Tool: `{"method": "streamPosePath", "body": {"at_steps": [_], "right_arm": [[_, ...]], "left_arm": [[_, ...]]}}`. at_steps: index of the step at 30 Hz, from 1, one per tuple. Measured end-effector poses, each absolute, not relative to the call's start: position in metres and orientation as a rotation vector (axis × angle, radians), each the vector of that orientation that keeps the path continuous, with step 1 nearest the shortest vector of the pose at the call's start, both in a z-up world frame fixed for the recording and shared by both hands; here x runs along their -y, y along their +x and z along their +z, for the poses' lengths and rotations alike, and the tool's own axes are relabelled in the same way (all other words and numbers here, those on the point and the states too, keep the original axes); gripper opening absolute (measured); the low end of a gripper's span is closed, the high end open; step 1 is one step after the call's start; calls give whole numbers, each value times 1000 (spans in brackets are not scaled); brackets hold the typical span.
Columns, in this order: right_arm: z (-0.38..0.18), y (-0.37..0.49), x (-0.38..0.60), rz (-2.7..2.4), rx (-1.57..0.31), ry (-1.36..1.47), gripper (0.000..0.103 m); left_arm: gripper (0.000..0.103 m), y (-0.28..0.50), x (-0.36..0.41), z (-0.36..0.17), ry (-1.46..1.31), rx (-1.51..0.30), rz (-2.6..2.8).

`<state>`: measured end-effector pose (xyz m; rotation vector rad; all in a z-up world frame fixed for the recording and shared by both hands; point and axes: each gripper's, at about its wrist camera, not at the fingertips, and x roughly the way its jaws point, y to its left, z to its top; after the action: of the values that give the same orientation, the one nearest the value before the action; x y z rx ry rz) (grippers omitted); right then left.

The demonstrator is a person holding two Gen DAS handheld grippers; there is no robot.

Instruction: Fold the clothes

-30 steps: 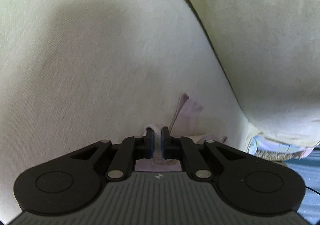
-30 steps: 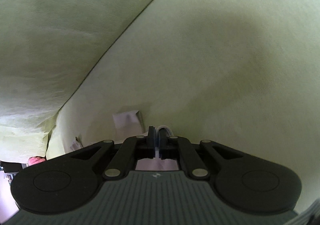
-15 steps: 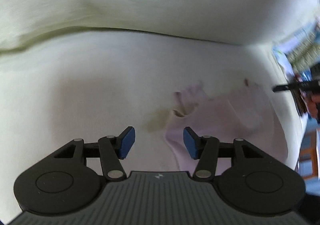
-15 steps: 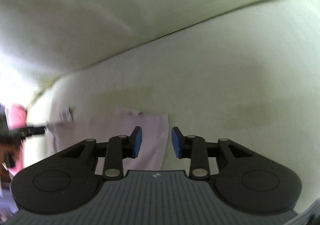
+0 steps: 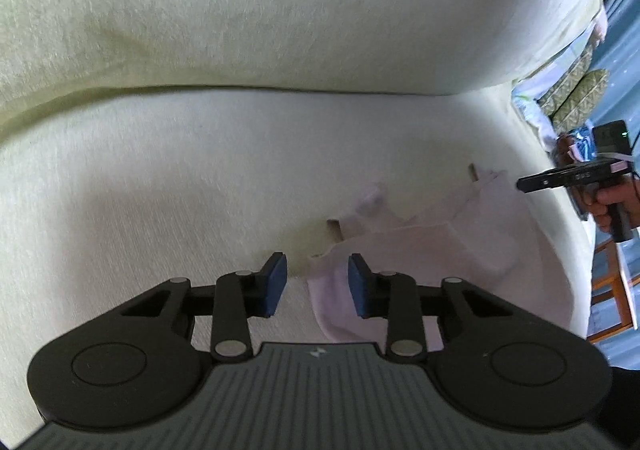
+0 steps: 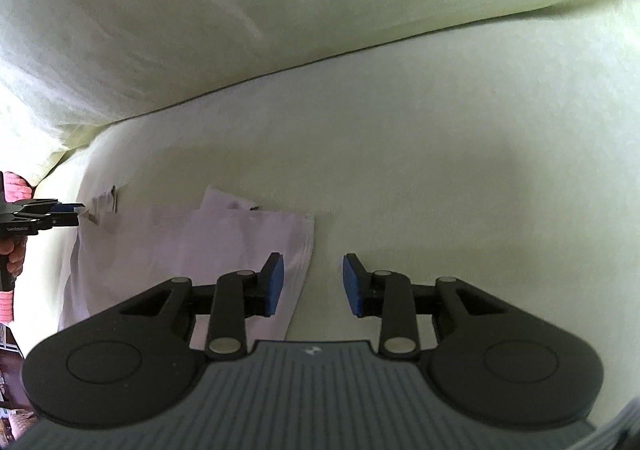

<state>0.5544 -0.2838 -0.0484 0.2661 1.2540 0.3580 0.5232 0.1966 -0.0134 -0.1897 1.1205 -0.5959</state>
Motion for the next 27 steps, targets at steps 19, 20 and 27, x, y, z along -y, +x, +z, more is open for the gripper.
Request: {"method": "streamPosePath", "body": {"at_steps": [19,20,27], "right_arm": [[-54,564,285,452,-1218,237,30],[-55,565,285,453,-1216,240,30],[-57,573,283,450,-1248,268,4]], "left_arm": [[0,531,-197,-24,-228,-1139,-579],[0,530,-198,-24,-227,-1138,-576],[0,518,-197,-23,-255,-1120,-515]]}}
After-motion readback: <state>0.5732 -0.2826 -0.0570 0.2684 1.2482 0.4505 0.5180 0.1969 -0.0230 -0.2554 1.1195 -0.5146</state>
